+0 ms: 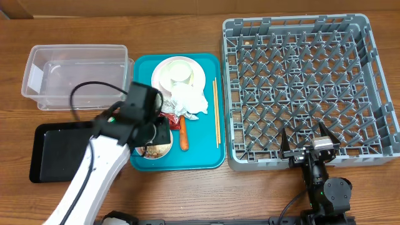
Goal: Sort waste into correct bins and load items into the dishwasher
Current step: 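Move the left gripper over the teal tray toward the carrot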
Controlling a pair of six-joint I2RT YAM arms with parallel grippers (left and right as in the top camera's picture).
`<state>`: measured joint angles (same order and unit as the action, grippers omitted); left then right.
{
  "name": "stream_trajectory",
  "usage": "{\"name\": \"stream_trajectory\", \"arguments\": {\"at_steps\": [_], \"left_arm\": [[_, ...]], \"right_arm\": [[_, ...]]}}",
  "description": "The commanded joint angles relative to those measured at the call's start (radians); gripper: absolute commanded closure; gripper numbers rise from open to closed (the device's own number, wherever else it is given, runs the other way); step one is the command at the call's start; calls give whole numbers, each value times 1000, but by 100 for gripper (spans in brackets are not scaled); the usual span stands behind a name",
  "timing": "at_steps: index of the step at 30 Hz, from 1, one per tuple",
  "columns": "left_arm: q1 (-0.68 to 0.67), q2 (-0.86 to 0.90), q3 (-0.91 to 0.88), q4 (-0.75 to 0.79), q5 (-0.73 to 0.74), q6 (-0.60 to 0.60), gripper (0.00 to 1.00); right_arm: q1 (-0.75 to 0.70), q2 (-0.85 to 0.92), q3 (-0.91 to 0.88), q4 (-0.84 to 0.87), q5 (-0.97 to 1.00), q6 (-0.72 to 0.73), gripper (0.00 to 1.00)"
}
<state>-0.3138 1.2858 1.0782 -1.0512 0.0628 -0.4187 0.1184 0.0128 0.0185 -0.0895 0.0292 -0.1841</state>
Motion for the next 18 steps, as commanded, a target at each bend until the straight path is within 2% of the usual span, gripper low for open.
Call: {"name": "stream_trajectory", "arguments": {"at_steps": [1, 10, 18], "left_arm": [[-16, 129, -16, 21, -28, -16, 53], [-17, 318, -16, 62, -29, -16, 51], [-17, 386, -16, 123, -16, -16, 51]], "right_arm": [[-3, -10, -11, 8, -5, 0, 0], [-3, -10, -11, 8, -5, 0, 0], [-3, -10, -11, 8, -5, 0, 0]]}}
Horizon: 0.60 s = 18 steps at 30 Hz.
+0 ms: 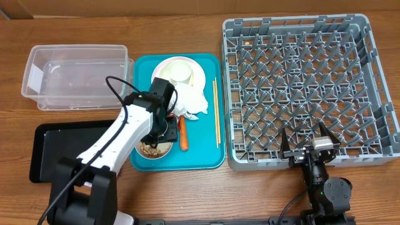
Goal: Sort waste into correct bins and load items into the dishwasher
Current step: 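Move the left gripper over the teal tray toward the carrot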
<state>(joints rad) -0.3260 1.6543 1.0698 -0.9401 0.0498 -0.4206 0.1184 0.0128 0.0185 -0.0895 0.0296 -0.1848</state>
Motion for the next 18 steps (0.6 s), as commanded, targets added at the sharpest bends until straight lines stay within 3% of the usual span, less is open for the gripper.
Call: {"name": "stream_trajectory", "arguments": {"at_steps": [1, 18], "left_arm": [[-5, 17, -7, 16, 0, -14, 51], [-18, 18, -8, 23, 48, -10, 52]], "right_arm": [[-3, -10, -11, 8, -6, 0, 0], [-3, -10, -11, 8, -6, 0, 0]]}}
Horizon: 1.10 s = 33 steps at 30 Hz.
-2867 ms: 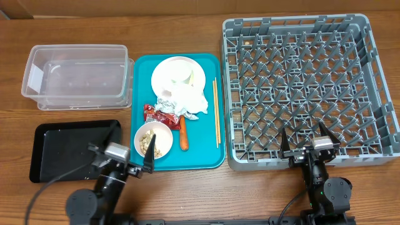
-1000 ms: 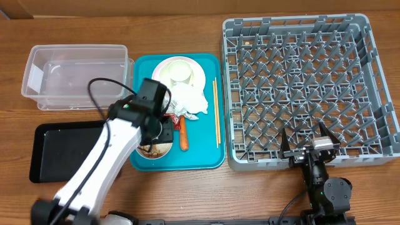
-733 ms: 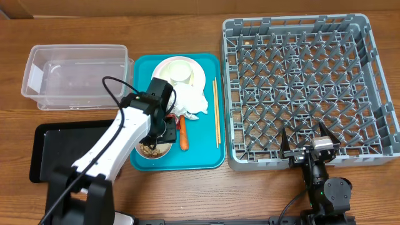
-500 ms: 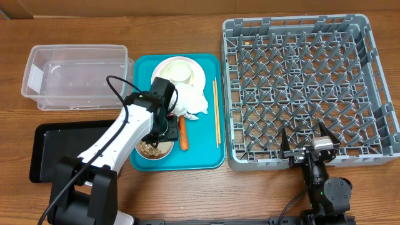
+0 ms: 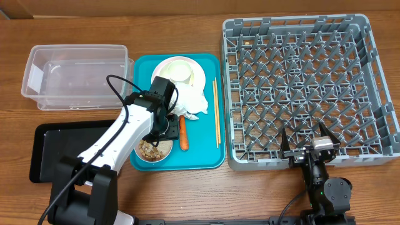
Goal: Sort waste into correct bins and load items into the dishwasher
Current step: 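Move the left gripper over the teal tray toward the carrot, then grasp the orange carrot with the left gripper and lift it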
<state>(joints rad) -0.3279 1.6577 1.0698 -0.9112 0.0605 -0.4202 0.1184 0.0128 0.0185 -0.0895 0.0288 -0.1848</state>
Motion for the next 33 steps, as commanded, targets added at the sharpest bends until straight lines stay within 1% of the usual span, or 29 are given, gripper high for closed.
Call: {"name": "stream_trajectory", "arguments": {"at_steps": [1, 5, 8, 10, 13, 17, 22, 24, 27, 31, 33], "left_arm": [[-22, 14, -8, -7, 37, -10, 52], [-53, 14, -8, 2, 30, -10, 51], [-65, 14, -8, 0, -21, -11, 51], [-65, 14, -8, -20, -90, -11, 51], [-64, 14, -6, -24, -121, -10, 50], [-64, 14, 46, -72, -123, -10, 49], [-66, 14, 212, -189, -118, -6, 48], [-68, 14, 270, -214, -85, -6, 49], [-77, 14, 289, -201, -22, -9, 49], [-111, 21, 262, -187, -15, -50, 50], [-133, 22, 236, -161, -15, -91, 50]], "right_arm": [[-3, -10, -11, 8, -5, 0, 0], [-3, -10, -11, 8, -5, 0, 0], [-3, -10, -11, 8, -5, 0, 0], [-3, -10, -11, 8, -5, 0, 0], [-3, -10, -11, 8, -5, 0, 0], [-3, -10, -11, 8, -5, 0, 0], [-3, -10, -11, 8, -5, 0, 0], [-3, -10, -11, 8, -5, 0, 0], [-3, -10, -11, 8, -5, 0, 0], [-3, -10, -11, 8, -5, 0, 0], [-3, -10, -11, 8, -5, 0, 0]]}}
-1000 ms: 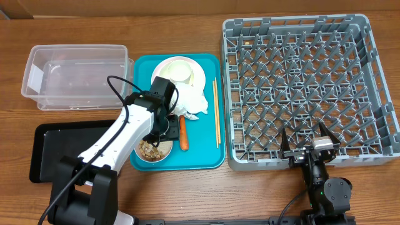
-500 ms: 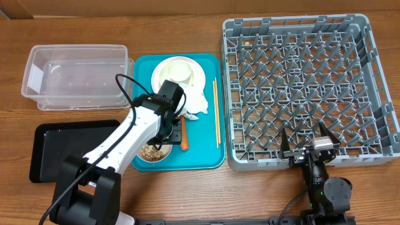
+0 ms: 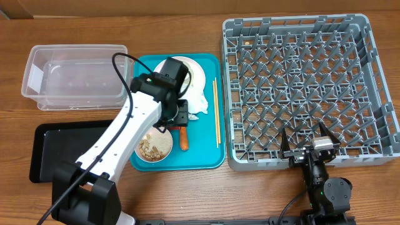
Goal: Sort waste into correct bins and load items into the dishwasher
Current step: 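Grasp the orange carrot with the left gripper and lift it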
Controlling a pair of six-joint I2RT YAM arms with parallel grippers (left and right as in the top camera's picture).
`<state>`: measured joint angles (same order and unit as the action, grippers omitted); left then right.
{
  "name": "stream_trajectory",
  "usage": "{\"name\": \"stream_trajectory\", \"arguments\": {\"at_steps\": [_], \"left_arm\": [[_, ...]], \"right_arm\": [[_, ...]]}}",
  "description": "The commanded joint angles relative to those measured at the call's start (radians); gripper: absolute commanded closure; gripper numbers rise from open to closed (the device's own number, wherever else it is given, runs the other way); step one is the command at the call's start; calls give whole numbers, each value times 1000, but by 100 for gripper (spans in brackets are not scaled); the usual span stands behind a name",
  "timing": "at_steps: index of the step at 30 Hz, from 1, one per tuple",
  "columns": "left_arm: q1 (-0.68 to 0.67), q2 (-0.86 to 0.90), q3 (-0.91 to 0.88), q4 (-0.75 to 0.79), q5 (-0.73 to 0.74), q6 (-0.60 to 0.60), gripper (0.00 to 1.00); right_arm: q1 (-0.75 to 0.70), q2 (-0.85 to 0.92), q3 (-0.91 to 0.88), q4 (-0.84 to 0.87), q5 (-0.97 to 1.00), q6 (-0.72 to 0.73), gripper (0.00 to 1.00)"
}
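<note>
My left gripper (image 3: pixel 179 116) hangs low over the middle of the teal tray (image 3: pixel 211 159), at the lower edge of a crumpled white tissue (image 3: pixel 196 100); its jaws are hidden under the wrist. Just below it lie an orange sausage-like stick (image 3: pixel 184 140) and a bowl of brown food scraps (image 3: pixel 155 146). A white plate with a cup (image 3: pixel 182 70) sits at the tray's far end. Chopsticks (image 3: pixel 215 112) lie along the right side. My right gripper (image 3: pixel 306 144) stands open at the near edge of the grey dishwasher rack (image 3: pixel 306 81).
A clear plastic bin (image 3: pixel 75 75) stands to the left of the tray. A black tray (image 3: pixel 56 150) lies in front of the bin, partly under my left arm. The left arm's cable loops above the bin's right end.
My left gripper has moved from the bowl's upper rim toward the tissue, up and to the right. The bowl now shows whole. The right arm has not moved.
My left wrist was first over the tray's left side, hiding part of the bowl, with a red scrap showing beside it. Then it stood over the bowl's upper edge at two moments. Now it is at the tissue, and the red scrap is hidden.
</note>
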<state>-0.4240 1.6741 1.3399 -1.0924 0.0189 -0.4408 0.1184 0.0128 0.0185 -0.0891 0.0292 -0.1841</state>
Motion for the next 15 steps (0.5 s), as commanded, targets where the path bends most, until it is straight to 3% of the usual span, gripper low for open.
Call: {"name": "stream_trajectory", "arguments": {"at_steps": [1, 8, 15], "left_arm": [[-47, 5, -49, 33, 26, -96, 51], [-95, 6, -146, 131, -35, -177, 59], [-92, 6, -201, 180, -37, -192, 58]], "right_arm": [[-3, -10, -11, 8, -5, 0, 0], [-3, -10, -11, 8, -5, 0, 0], [-3, -10, -11, 8, -5, 0, 0]]}}
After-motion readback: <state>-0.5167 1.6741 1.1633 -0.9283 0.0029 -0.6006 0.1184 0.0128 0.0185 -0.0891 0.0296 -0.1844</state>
